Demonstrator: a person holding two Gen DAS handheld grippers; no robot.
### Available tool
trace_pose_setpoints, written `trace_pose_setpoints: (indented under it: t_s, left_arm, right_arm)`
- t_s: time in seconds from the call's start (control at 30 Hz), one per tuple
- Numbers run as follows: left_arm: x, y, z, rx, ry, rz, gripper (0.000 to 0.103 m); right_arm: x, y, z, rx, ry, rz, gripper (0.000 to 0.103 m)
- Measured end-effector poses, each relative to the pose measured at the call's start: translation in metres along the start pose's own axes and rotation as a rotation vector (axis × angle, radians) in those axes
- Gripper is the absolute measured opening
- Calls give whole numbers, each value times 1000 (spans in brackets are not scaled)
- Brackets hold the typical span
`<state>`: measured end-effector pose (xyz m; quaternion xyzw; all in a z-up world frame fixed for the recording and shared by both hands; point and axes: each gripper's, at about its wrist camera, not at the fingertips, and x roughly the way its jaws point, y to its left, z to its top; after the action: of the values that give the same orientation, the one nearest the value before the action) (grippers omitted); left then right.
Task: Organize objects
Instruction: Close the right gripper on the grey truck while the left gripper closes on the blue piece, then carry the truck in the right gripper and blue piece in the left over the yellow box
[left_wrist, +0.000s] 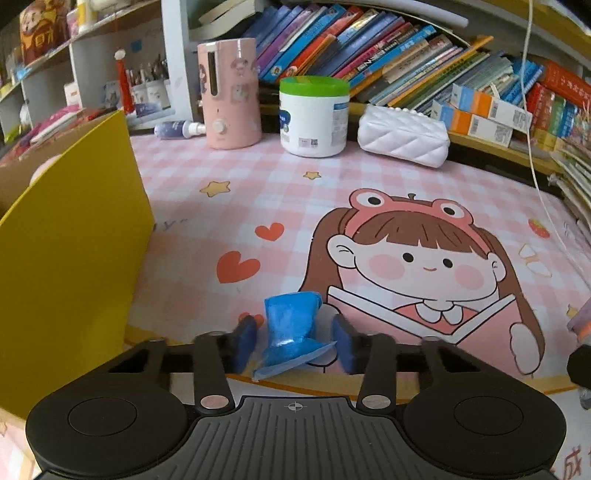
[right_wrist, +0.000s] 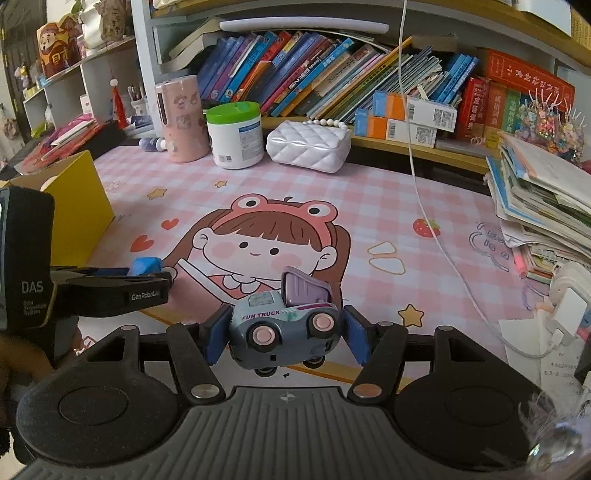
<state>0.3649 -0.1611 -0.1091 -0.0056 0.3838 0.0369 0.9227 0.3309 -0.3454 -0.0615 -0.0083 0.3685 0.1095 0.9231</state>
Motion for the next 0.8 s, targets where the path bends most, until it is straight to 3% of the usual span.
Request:
trace_pose_setpoints:
  t_s: [0.17, 0.5, 0.8]
  left_arm:
    - [-11, 8, 1, -31, -2, -36, 30]
    - [-86, 34, -11, -103, -81, -147, 30]
    - [-127, 68, -35, -126, -118, -148, 30]
  right_arm:
    - [2, 4, 1, 0, 5, -3, 61]
    - [-2, 32, -7, -28, 23, 5, 61]
    - [-24, 76, -19, -64, 12, 15, 61]
